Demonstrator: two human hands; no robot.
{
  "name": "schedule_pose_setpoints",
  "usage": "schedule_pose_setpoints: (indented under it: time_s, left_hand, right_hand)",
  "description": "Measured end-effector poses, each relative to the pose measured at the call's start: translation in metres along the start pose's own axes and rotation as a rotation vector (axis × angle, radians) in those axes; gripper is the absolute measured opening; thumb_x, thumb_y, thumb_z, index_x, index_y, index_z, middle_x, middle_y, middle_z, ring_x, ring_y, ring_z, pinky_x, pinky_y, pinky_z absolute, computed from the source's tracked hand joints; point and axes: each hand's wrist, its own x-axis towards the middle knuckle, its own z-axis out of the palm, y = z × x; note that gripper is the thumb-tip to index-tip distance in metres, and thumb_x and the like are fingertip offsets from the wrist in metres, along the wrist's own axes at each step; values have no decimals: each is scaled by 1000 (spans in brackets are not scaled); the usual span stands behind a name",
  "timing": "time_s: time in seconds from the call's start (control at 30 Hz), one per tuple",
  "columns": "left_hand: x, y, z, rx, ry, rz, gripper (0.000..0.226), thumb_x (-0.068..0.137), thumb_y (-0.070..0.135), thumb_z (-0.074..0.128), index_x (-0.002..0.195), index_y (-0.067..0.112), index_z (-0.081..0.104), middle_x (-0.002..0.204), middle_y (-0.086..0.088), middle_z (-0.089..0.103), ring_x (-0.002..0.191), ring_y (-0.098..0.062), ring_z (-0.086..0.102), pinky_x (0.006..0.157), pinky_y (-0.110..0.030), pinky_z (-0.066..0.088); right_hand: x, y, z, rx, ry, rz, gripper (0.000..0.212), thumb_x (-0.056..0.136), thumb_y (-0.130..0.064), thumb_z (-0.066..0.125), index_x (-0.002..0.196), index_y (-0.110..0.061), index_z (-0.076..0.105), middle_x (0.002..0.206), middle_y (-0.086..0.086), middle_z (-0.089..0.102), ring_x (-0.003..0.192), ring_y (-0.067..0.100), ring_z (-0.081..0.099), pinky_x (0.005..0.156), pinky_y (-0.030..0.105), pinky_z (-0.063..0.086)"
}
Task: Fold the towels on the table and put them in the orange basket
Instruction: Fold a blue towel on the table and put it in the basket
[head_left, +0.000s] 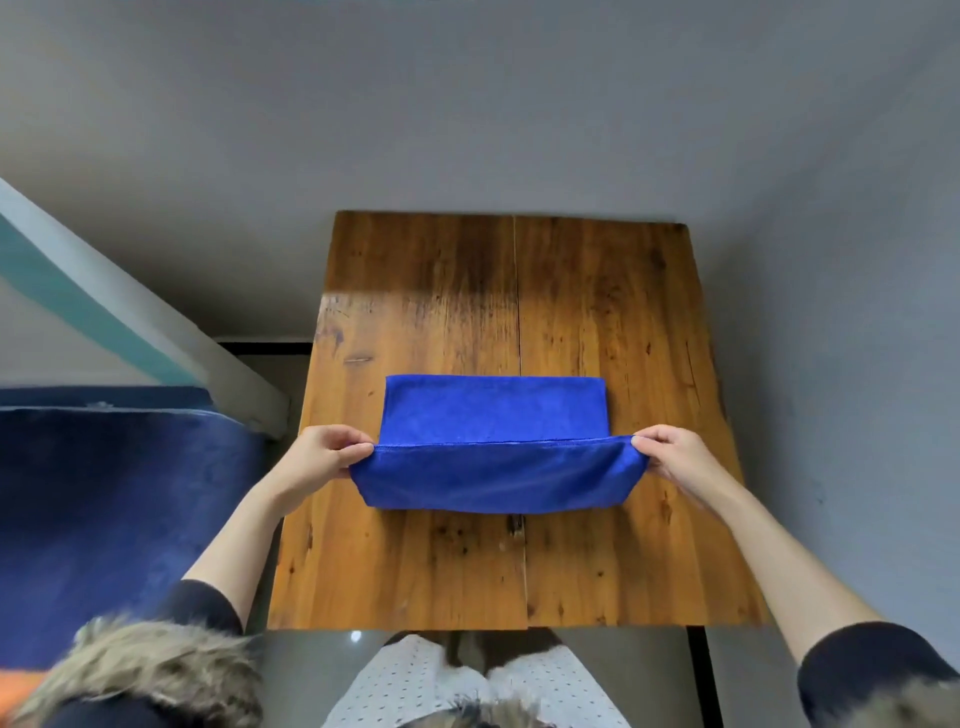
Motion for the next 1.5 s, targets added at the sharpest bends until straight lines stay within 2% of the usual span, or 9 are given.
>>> schedule_pose_setpoints:
  time_s: [0.2,0.37,0.47,0.6,0.8,0.97,1.13,1.3,1.5]
  left_hand:
    - [39,20,3,-15,181,57,12,92,13,57,93,6,67,91,-9,66,83,-19,59,76,-35,52]
    - [93,23,6,18,260,76,10,91,13,58,91,8,68,89,-7,66,80,-17,58,72,-32,50]
    - [120,14,9,42,265,55,8,90,15,59,90,12,67,87,-4,65,81,-17,57,76,-37,50]
    - [143,1,14,72,242,-20,10,91,15,59,94,10,67,91,-9,66,83,-20,58,82,-41,51]
    - [161,-4,17,136,301,-53,10,88,18,62,95,14,67,87,-4,64,71,-15,53,75,-31,45]
    - [165,-7,23,13,347,-185,22,87,30,65,95,10,63,84,-8,62,75,-22,55,78,-37,48]
    - [157,-18,38,40,379,-278,26,90,36,59,86,11,64,77,-4,57,77,-22,49,69,-30,37]
    - [155,-22,47,155,480,-192,24,94,32,52,95,8,59,92,-6,61,91,-26,53,75,-31,36]
    - [138,-19,75,577,644,131,38,94,21,50,128,5,47,129,-20,47,121,-37,43,97,-50,33]
  right_hand:
    - [37,-15,10,263,73,48,11,94,-8,49,94,-6,60,94,10,62,85,18,56,76,30,48]
    - [93,-15,21,195,159,35,15,96,-10,47,106,-5,58,104,13,60,94,21,55,86,36,46]
    - [121,-11,26,127,196,-3,12,96,-11,47,101,-10,57,102,8,59,94,17,54,74,21,44]
    - [144,1,34,43,209,2,11,96,-11,47,99,-11,57,100,5,58,92,16,53,67,19,41]
    - [158,9,42,22,233,42,14,95,-13,49,103,-7,59,100,7,60,93,19,56,77,28,42]
    - [157,14,48,59,273,89,29,94,-25,55,112,-4,59,101,8,63,95,20,59,84,35,47]
    - [152,24,52,12,306,127,25,94,-25,53,93,-3,65,89,6,63,84,19,55,73,30,40]
    - [150,25,53,-146,345,137,25,96,-26,50,98,-4,61,96,10,63,88,26,56,70,30,38]
    - [122,14,80,-753,516,-482,33,92,-21,51,120,-4,57,124,16,56,116,34,52,96,46,40]
